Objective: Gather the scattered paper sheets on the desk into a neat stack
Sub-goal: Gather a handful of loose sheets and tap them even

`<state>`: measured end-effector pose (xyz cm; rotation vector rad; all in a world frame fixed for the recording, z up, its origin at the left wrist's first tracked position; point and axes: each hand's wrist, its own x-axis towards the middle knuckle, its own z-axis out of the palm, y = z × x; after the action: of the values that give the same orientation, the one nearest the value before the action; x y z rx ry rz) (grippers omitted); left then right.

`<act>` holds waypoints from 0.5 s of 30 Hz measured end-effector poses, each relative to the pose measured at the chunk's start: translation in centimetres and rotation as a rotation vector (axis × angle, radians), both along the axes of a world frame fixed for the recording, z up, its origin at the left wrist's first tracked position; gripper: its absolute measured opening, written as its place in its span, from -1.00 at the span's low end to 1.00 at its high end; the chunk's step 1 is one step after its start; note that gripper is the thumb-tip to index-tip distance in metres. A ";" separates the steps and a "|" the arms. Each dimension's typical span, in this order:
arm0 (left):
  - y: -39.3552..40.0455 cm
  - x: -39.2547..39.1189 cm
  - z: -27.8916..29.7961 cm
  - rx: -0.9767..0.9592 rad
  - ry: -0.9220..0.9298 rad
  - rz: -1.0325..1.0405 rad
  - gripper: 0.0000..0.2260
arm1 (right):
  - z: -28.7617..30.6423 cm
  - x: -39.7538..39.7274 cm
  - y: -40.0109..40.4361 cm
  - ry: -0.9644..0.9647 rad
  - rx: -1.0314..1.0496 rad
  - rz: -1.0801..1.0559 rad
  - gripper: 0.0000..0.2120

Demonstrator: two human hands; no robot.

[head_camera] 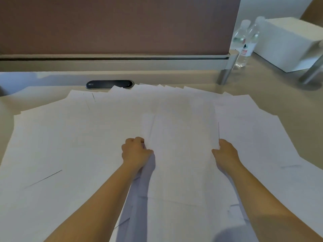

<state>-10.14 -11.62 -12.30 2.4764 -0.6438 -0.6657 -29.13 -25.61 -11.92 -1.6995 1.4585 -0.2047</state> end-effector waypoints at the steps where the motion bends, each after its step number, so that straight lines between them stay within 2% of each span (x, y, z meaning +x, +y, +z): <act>1: -0.3 -0.1 0.2 -0.005 0.007 -0.013 -0.60 | 0.3 -0.3 0.1 -0.055 -0.031 -0.005 -0.79; 3: -0.7 -0.1 0.1 -0.032 0.039 -0.017 -0.52 | 1.2 -0.7 0.3 -0.198 -0.029 -0.053 -0.72; 6: -1.0 -0.1 -0.1 -0.197 0.230 0.101 -0.37 | 2.5 -1.2 0.2 -0.364 0.040 -0.168 -0.71; 9: -0.7 -0.1 0.0 -0.360 0.400 0.189 -0.26 | 3.5 -1.5 -0.1 -0.427 0.094 -0.195 -0.74; 11: -0.8 0.3 0.7 -0.383 0.551 0.241 -0.24 | 4.3 -1.5 -0.3 -0.455 0.114 -0.186 -0.75; 12: -0.9 0.4 1.1 -0.366 0.535 0.260 -0.24 | 4.8 -1.5 -0.4 -0.463 0.117 -0.178 -0.71; 15: -0.8 0.8 2.5 -0.202 0.268 0.254 -0.28 | 6.4 -1.5 -0.7 -0.460 0.105 -0.144 -0.70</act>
<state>-9.36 -12.41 -9.84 2.1824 -0.2748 -0.7723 -30.62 -26.34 -5.50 -1.3507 1.2195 -0.5491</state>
